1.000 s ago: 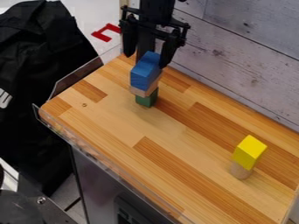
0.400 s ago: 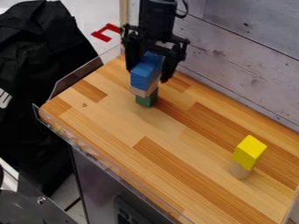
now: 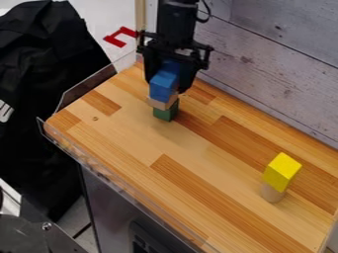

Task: Take the blue rectangular block off of the tower and put it in the middle of the table

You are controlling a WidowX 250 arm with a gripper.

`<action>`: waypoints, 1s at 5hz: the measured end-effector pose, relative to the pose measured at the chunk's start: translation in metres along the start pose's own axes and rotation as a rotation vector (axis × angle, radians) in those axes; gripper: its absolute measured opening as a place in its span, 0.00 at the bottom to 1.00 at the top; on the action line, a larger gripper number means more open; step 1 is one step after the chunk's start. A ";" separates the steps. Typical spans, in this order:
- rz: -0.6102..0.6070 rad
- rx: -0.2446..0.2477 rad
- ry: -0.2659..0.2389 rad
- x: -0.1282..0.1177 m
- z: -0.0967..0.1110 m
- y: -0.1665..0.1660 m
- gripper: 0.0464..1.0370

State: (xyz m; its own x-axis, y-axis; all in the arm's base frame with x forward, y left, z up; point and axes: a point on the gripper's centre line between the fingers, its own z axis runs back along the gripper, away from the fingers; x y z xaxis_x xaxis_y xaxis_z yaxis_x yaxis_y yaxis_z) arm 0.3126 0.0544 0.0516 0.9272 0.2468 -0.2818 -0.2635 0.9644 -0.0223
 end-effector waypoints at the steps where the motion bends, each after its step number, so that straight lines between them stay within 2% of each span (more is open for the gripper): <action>1: 0.013 -0.005 -0.003 0.001 0.000 0.002 0.52; 2: 0.021 -0.007 -0.003 0.001 0.000 0.002 0.52; 3: 0.055 0.015 0.002 -0.001 0.001 0.001 0.52; 4: 0.090 0.057 -0.053 -0.003 0.023 -0.011 0.52; 5: 0.208 0.137 -0.027 -0.015 0.040 -0.037 0.52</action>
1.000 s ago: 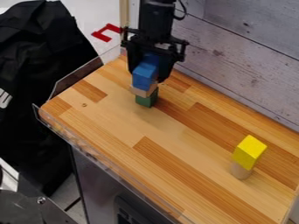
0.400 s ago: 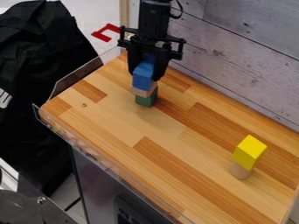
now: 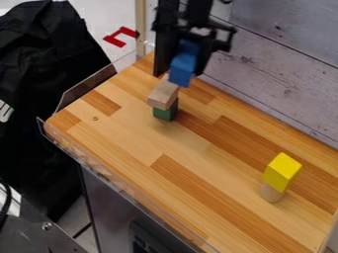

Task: Take the blue rectangular block off of the tower and put it in the middle of the table

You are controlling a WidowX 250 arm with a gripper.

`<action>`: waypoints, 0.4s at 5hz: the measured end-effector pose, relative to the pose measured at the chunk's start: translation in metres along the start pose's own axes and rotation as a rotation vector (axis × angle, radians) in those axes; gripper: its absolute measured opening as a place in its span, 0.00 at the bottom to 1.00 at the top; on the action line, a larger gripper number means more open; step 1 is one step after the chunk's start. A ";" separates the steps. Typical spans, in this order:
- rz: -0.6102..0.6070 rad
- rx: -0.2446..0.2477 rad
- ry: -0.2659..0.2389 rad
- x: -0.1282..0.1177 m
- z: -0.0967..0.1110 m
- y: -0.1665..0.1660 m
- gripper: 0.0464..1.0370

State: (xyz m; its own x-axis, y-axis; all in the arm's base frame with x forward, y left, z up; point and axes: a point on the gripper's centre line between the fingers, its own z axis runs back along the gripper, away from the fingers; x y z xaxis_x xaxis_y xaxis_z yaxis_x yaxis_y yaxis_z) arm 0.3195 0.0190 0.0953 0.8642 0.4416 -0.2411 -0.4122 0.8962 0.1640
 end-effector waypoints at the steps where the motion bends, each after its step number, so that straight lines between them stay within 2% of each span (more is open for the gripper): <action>1: 0.088 0.099 0.043 -0.013 0.007 -0.026 0.52; 2: 0.053 0.061 0.031 -0.017 -0.004 -0.050 0.52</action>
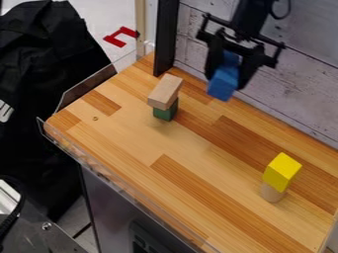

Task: Take the blue rectangular block off of the tower and put it in the middle of the table

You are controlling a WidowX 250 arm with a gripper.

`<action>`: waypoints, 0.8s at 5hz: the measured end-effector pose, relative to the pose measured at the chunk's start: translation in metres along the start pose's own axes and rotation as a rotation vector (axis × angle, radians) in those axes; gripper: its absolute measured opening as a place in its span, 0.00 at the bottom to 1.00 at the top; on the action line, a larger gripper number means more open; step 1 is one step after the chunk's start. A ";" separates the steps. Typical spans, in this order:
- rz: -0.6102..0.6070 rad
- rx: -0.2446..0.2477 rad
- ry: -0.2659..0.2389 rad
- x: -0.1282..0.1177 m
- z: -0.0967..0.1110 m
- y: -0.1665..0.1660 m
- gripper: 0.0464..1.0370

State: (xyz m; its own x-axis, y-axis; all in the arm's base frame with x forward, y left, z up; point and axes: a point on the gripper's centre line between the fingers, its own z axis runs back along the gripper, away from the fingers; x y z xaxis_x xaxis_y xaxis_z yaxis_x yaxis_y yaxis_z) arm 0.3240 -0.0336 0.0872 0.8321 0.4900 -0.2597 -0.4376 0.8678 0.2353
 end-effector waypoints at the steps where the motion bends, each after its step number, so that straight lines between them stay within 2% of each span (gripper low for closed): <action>1: 0.181 -0.078 0.062 -0.007 -0.025 -0.016 0.52; 2: 0.343 -0.185 0.142 -0.013 -0.055 -0.023 0.52; 3: 0.532 -0.303 0.154 -0.006 -0.063 -0.021 0.52; 4: 0.660 -0.341 0.158 -0.005 -0.069 -0.025 0.52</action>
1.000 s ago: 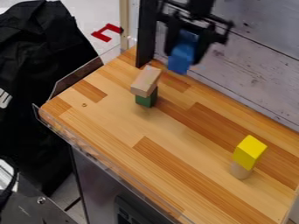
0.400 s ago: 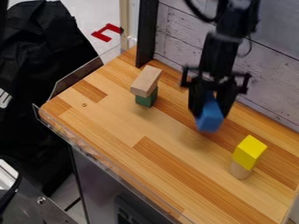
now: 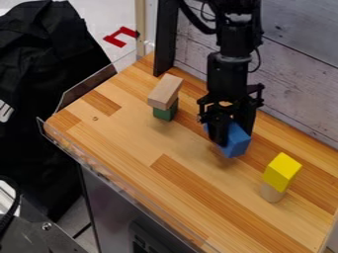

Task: Take the blue rectangular block off of the tower and put it in the middle of the table

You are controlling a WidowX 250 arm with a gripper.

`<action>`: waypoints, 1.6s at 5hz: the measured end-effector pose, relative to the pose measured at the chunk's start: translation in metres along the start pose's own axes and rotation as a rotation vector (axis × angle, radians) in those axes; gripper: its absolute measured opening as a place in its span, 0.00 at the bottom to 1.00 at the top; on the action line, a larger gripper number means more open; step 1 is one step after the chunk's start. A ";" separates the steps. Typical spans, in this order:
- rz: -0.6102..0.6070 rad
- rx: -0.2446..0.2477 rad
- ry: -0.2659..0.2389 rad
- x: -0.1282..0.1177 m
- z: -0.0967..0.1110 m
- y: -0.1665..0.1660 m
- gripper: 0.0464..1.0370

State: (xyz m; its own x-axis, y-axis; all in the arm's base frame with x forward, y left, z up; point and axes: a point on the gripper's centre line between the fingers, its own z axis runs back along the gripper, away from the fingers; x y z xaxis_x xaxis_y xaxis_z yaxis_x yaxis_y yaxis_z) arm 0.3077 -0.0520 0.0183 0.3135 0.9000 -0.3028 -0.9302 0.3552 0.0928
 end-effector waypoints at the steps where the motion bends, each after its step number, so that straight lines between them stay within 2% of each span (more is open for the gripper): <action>1: 0.077 -0.030 -0.025 0.004 -0.004 -0.002 0.52; 2: 0.113 -0.059 -0.073 0.008 -0.009 -0.005 0.52; 3: 0.147 -0.085 -0.099 0.011 -0.009 -0.008 0.52; 5: 0.270 -0.157 -0.043 0.011 -0.023 -0.007 0.52; 6: 0.337 -0.192 -0.009 0.009 -0.027 -0.003 0.57; 7: 0.330 -0.160 0.003 0.008 -0.029 0.002 0.87; 8: 0.270 -0.140 -0.033 0.008 -0.022 -0.002 0.97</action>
State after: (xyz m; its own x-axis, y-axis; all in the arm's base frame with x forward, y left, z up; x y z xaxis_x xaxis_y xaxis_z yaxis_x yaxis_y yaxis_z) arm 0.3081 -0.0514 -0.0055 0.0550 0.9658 -0.2535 -0.9973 0.0657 0.0336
